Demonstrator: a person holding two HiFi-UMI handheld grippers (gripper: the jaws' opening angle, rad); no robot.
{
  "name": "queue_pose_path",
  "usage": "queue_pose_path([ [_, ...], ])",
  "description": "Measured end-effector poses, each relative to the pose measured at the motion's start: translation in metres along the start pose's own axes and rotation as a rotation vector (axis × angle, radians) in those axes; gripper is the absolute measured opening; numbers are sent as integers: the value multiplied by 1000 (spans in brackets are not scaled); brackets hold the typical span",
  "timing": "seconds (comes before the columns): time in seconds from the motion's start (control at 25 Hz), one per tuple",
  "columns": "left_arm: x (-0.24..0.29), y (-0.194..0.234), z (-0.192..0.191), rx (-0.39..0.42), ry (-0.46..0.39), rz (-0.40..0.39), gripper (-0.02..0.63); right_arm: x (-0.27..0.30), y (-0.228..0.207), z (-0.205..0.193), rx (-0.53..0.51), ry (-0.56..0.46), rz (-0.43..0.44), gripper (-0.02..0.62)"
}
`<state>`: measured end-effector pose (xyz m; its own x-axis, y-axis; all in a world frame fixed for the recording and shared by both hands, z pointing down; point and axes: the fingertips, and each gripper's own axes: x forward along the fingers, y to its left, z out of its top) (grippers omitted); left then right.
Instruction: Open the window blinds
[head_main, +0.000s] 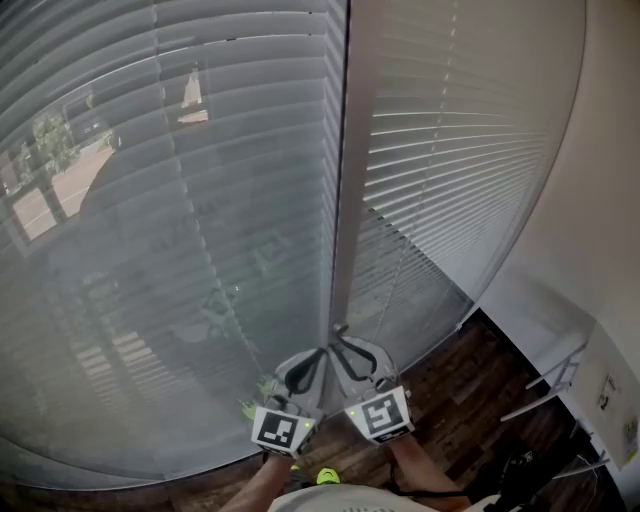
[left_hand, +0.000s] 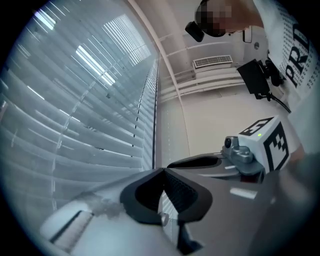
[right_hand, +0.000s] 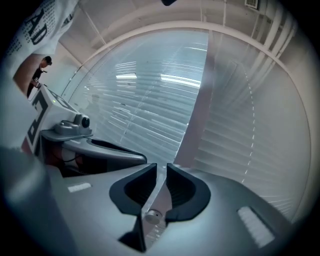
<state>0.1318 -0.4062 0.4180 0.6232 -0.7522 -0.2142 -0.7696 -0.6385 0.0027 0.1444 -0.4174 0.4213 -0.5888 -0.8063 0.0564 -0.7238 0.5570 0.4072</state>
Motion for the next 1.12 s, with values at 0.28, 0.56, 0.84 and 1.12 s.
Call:
queue_pose_path([
  [0.28,2,9,-7,20,57,-1,-8,5,-13,-5,-55,37,-46,121],
  [0.56,2,16,-8,19,59,-24,-8,12,-20,-17,-72,81,-69,137],
  [0.84,5,13,-6,3,41,-63,-6,22,-23,-20,-106,105,-65,135],
  [1.12,5,11,-11,8,75,-86,-6,24,-22,-20,-130,102,-75,127],
])
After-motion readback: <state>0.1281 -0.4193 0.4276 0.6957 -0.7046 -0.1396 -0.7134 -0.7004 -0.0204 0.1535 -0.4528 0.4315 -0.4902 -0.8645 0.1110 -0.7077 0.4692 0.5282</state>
